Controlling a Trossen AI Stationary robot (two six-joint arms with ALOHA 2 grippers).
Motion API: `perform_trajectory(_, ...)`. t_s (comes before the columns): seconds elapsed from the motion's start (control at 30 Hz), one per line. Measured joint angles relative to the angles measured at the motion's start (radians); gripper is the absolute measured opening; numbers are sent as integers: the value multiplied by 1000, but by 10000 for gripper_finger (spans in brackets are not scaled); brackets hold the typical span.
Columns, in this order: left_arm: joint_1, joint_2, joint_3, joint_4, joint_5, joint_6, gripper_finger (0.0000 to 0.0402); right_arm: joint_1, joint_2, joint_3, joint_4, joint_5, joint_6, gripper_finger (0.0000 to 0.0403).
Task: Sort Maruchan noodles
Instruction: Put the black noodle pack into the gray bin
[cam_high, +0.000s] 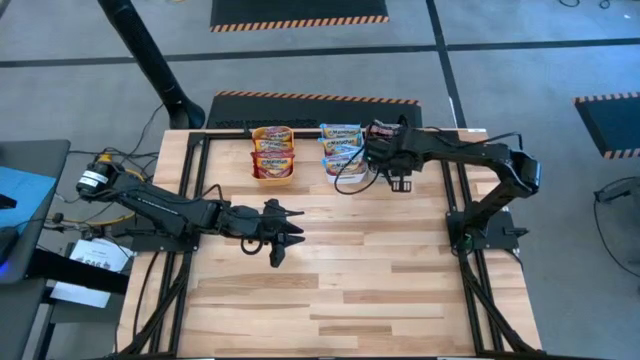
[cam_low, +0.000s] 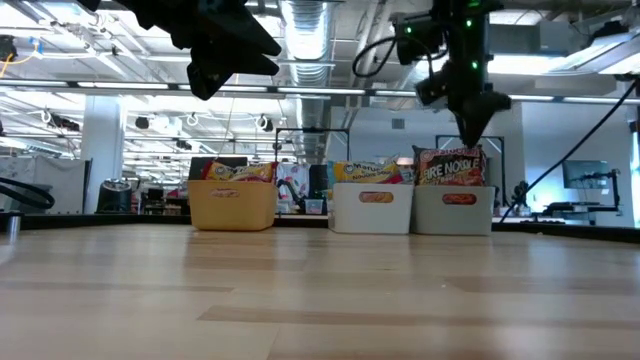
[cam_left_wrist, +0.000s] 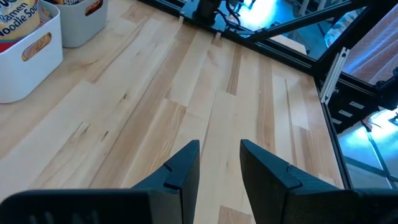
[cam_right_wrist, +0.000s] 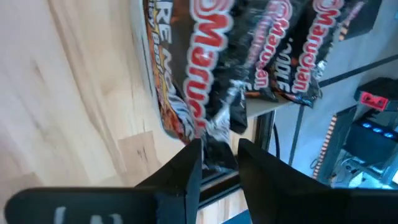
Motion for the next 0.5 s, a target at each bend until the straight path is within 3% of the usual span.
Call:
perform_trajectory(0.4, 0, 0, 0, 0, 0, 0, 102, -6, 1, 116, 2, -387, 89, 126)
perform_trajectory(0.5, 0, 0, 0, 0, 0, 0, 102, -24, 24, 115, 3, -426, 89, 126)
